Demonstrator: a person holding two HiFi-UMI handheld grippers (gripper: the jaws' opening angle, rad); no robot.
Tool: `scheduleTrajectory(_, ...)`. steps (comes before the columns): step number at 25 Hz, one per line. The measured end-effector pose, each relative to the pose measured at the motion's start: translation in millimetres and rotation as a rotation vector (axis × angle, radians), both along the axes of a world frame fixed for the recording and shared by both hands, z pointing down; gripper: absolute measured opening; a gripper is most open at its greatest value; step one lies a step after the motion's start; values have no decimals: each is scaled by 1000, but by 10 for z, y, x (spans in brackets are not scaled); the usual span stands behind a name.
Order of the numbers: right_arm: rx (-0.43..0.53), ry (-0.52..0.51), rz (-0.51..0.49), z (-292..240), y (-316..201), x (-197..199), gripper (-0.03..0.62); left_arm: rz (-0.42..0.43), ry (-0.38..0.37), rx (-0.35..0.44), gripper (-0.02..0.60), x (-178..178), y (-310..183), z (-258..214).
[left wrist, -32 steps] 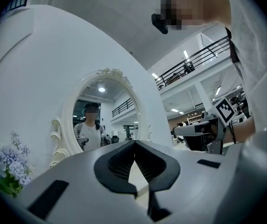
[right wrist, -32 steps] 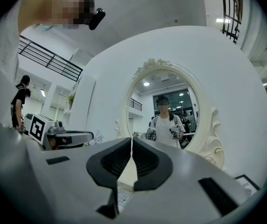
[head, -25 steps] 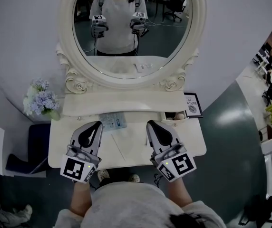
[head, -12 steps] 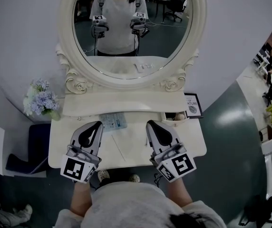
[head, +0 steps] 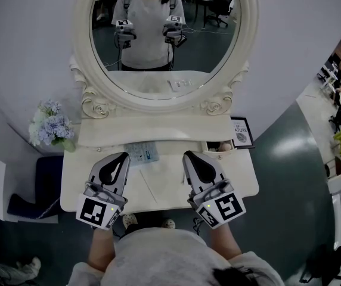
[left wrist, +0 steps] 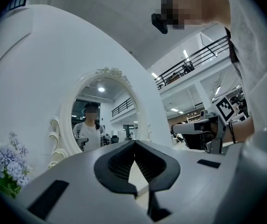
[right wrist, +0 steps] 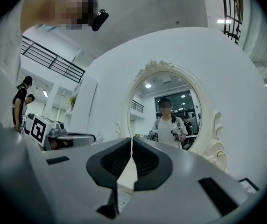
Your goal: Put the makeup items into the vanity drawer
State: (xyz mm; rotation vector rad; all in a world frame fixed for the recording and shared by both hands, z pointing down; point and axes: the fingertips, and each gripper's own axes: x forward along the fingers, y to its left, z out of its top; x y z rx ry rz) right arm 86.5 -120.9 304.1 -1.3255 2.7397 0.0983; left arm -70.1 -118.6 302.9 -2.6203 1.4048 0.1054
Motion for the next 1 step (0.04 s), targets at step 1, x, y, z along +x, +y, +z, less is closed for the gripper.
scheduleTrajectory(1, 1, 0, 0, -3, 3, 3, 25, 1, -1, 0, 14, 6, 2, -1)
